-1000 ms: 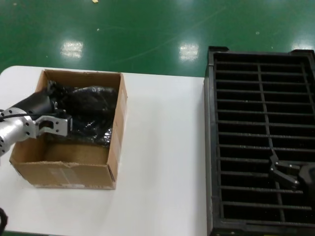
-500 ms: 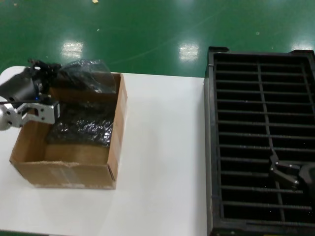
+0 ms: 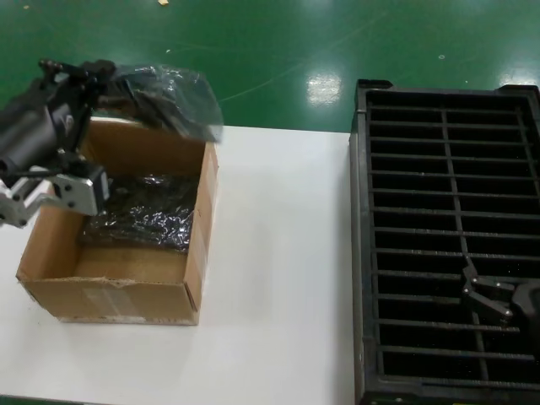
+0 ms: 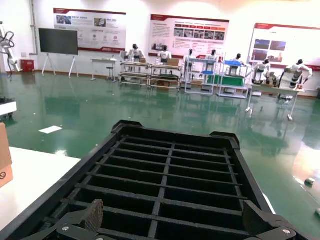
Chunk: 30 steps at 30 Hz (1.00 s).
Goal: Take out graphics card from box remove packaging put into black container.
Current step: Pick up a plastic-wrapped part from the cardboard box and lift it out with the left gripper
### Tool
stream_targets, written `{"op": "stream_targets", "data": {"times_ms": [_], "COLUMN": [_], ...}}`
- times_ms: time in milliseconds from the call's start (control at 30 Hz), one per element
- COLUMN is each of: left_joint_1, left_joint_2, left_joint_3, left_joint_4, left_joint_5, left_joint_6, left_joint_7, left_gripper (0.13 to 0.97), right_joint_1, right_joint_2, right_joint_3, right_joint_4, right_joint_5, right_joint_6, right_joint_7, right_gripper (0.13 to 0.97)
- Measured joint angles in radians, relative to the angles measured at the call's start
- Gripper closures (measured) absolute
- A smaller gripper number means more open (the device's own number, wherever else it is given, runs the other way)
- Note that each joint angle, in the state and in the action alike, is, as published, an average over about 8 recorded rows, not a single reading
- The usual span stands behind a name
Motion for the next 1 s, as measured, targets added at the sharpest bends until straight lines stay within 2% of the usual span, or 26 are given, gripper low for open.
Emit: {"op": "stream_targets", "data": {"times_ms": [233,433,567,700,1000], "left_joint_1": [0.101,0.191,0.249,0.296,0.349], "left_joint_2": [0.059,0.120,0.139,0.141,0.094], "left_joint_3": [-0.054,-0.080,-0.092,-0.093,-0.066], "left_joint_4": [-0.190,-0.298,-0.329,-0.337,-0.329], "left_joint_5": [0.123,0.168,0.162,0.137,0.039], "left_joint_6": [0.088,0.135,0.131,0.111,0.060], "left_joint_7": [-0.142,-0.244,-0.278,-0.290,-0.274], "left_gripper": [0.957,0.957,0.957,0.957,0.957], "right_joint_1": [0.000,0.000,0.000,0.000,0.000], "right_joint_2": [0.000,0.000,0.000,0.000,0.000], "right_joint_3": [0.000,0.000,0.000,0.000,0.000], "right_joint_4": [0.000,0.000,0.000,0.000,0.000], "right_joint_5": [0.000,0.000,0.000,0.000,0.000], "right_joint_6": [0.000,0.000,0.000,0.000,0.000], "right_joint_7": [0.000,0.000,0.000,0.000,0.000], "right_gripper": [0.129,0.129,0.129,0.129,0.129]}}
